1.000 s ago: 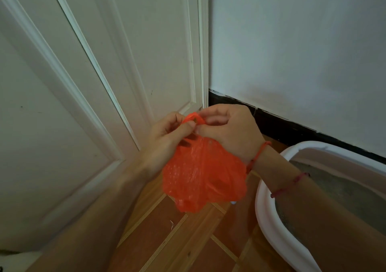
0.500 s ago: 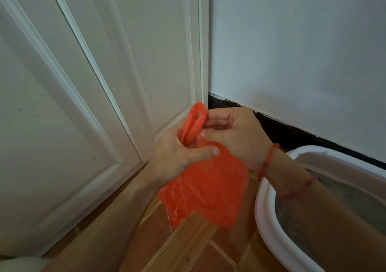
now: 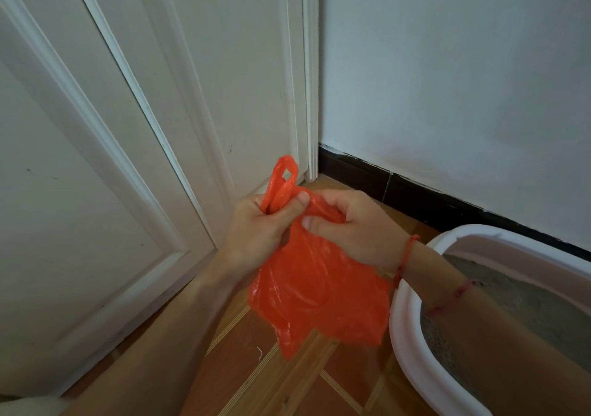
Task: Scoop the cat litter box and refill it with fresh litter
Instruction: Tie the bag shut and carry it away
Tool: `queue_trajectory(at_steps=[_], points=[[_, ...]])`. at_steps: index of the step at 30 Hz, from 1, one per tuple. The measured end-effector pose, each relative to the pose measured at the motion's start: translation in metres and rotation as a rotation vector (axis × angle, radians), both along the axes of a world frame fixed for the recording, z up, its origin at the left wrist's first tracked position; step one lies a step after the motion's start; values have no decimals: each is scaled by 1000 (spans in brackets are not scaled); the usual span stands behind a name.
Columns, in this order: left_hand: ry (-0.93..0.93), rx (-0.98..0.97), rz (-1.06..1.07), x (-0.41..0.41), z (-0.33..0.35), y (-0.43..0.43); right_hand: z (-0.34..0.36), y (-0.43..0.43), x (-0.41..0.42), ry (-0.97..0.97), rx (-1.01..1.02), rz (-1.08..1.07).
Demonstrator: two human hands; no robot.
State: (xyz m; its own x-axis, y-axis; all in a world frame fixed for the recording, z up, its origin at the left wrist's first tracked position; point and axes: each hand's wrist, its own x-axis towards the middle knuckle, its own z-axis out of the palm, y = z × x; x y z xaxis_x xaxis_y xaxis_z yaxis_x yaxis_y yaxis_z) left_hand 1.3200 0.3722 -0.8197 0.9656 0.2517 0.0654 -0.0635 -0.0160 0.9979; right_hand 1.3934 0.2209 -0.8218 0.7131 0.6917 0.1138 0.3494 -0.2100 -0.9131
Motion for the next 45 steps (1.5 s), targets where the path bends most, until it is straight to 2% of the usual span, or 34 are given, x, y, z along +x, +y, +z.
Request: queue_trajectory(at_steps=[3, 6, 10, 14, 17, 18, 22, 24, 27, 28, 32, 34, 36, 40, 43, 45], points=[[8, 47, 20, -2, 0, 0, -2, 4, 0, -27, -7, -111], [-9, 31, 48, -1, 0, 0, -5, 3, 3, 19, 75, -251], [41, 72, 60, 0, -3, 3, -3, 2, 6, 79, 159, -332], [85, 222, 11, 4, -8, 0, -3, 4, 0, 168, 86, -233], [66, 473, -56, 5, -12, -5, -5, 11, -5, 22, -2, -126], [70, 493, -77, 5, -13, -8, -6, 12, -6, -31, -7, -122], [188, 291, -209, 4, -12, -8, -9, 10, -4, -176, 70, -208], [247, 211, -308, 4, -12, -5, -8, 7, -4, -60, 133, -246], [311, 103, -417, 3, -15, -1, 2, 2, -10, 389, 328, -194], [327, 57, -436, 3, -15, 1, 5, 1, -11, 485, 373, -175], [342, -169, -440, 4, -16, 8, 8, -5, -14, 692, 412, -14], [346, -283, -443, 5, -16, 13, 8, -9, -14, 721, 422, 117], [359, -363, -472, 6, -14, 19, 6, -12, -12, 527, 264, 165], [384, -450, -501, 5, -13, 20, 2, -16, -5, -208, -274, 48], [398, -585, -543, 2, -11, 20, -8, -18, -2, -716, -449, -25], [384, -637, -584, 0, -8, 23, -16, -20, 0, -895, -456, -117]])
